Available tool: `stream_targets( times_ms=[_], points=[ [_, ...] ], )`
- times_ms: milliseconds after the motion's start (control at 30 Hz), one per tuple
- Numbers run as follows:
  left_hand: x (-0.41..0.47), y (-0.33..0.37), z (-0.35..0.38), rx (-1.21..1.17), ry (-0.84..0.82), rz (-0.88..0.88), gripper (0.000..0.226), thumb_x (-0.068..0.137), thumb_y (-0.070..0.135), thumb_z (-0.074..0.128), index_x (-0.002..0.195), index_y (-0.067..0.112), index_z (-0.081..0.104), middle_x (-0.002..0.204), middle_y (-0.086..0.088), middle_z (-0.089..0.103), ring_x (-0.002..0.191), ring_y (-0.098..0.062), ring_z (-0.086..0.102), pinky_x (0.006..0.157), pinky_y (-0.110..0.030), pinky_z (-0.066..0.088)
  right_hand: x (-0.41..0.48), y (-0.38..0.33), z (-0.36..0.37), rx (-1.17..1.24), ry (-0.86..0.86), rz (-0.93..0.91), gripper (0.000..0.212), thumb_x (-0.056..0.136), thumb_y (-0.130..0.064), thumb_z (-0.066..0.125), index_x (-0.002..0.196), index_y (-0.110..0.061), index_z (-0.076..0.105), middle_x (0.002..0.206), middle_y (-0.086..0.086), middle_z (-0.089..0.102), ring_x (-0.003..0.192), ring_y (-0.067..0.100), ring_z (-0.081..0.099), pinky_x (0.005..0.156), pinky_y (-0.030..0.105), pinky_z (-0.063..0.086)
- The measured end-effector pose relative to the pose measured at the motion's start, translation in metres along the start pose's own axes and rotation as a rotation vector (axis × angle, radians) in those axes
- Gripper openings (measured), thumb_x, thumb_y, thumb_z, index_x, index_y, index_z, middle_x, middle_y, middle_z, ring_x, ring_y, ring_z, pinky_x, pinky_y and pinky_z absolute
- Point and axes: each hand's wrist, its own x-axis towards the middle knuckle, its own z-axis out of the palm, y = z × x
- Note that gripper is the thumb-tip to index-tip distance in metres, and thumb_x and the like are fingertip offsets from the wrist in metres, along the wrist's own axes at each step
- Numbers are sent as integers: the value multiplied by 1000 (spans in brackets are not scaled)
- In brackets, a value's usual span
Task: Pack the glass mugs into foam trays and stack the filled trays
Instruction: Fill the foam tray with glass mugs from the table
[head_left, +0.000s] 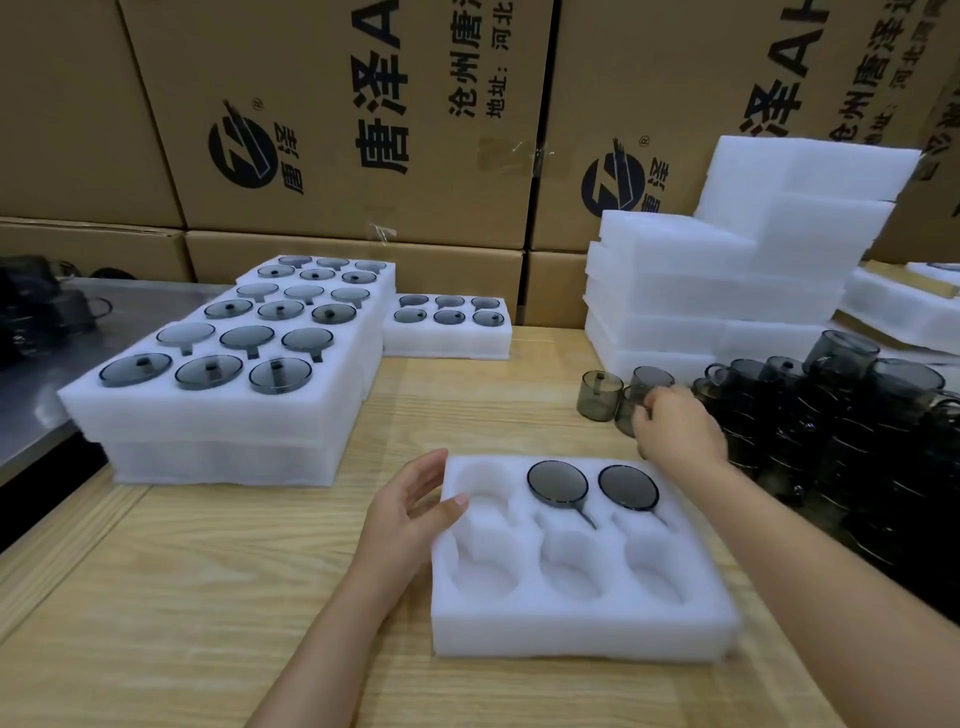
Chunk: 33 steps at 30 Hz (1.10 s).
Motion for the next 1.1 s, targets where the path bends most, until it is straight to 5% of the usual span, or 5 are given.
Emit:
stream_targets(
  times_ms=[267, 567, 800, 967, 1100],
  points=[
    [0, 0, 0, 0, 1, 6, 48, 66, 20, 75, 111, 29, 61, 112, 13, 67, 107, 5, 60, 78, -9, 47, 16, 14, 3, -106, -203, -2, 21, 86, -26, 62, 80, -6, 61, 89, 14, 63, 81, 29, 56, 64, 27, 40],
    [0, 4, 2, -120, 82, -2, 24, 87, 5, 65, 107, 20, 65, 111, 4, 68, 111, -16, 61, 93, -28, 48, -33, -20, -44, 274, 103, -291, 50, 79, -51, 64, 54, -14, 41, 49, -2, 43, 53, 15, 43, 49, 28, 30],
    [-5, 18, -2, -108, 82, 90, 26, 96, 14, 47, 117, 16, 63, 116, 2, 68, 115, -8, 59, 78, -5, 43, -93, -64, -37, 751, -241, -537, 27, 78, -26, 74, 64, -18, 52, 98, -5, 45, 74, 10, 54, 71, 13, 45],
    [-9, 23, 6, -226, -85, 171, 26, 88, 13, 59, 115, 11, 60, 106, 7, 71, 101, -5, 64, 80, -13, 47, -102, -76, -34, 927, -482, -599, 20, 85, 0, 64, 75, -16, 57, 120, -1, 51, 92, -2, 61, 77, 9, 44],
    [-8, 20, 9, -153, 48, 170, 26, 82, 19, 70, 105, 10, 64, 108, -2, 70, 106, -13, 63, 91, -26, 47, -104, -80, -30, 1009, -461, -560, 24, 90, 2, 56, 89, -21, 62, 130, -4, 51, 107, -9, 55, 80, 4, 41]
  ],
)
